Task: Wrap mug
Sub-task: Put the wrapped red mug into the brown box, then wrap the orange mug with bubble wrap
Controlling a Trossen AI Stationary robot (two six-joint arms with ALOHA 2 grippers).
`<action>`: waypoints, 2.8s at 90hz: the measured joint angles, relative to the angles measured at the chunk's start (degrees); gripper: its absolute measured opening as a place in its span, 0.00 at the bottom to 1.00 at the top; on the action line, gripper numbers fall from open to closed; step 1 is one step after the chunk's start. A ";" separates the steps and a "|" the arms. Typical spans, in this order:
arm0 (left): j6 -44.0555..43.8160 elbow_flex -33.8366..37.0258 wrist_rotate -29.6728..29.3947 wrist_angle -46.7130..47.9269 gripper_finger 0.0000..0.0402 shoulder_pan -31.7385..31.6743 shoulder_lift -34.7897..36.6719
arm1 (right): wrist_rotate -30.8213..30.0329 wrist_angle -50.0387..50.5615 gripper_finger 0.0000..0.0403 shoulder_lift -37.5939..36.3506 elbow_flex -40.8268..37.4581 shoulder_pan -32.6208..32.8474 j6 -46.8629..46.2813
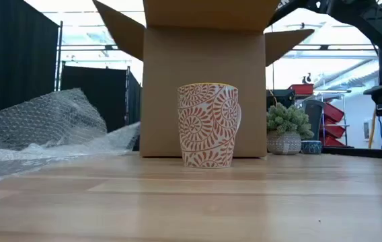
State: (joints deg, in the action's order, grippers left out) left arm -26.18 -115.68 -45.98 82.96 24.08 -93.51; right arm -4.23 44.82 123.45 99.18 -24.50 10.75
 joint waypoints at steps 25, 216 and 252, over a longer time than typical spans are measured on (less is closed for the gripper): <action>-0.16 0.00 0.75 0.31 0.36 0.02 0.00 | 0.30 1.38 0.70 -8.77 -0.44 -0.42 -0.87; -38.07 43.76 25.84 -24.44 0.36 16.94 -0.02 | -21.81 -0.63 0.69 -28.80 -23.79 51.42 -22.64; -38.04 43.76 25.48 -27.08 0.36 18.79 -0.02 | -20.76 -1.40 0.69 -30.79 -26.29 64.64 -42.98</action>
State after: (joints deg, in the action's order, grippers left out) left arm -64.22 -71.92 -20.50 55.88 42.86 -93.54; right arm -24.99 43.42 92.66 72.88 40.14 -32.23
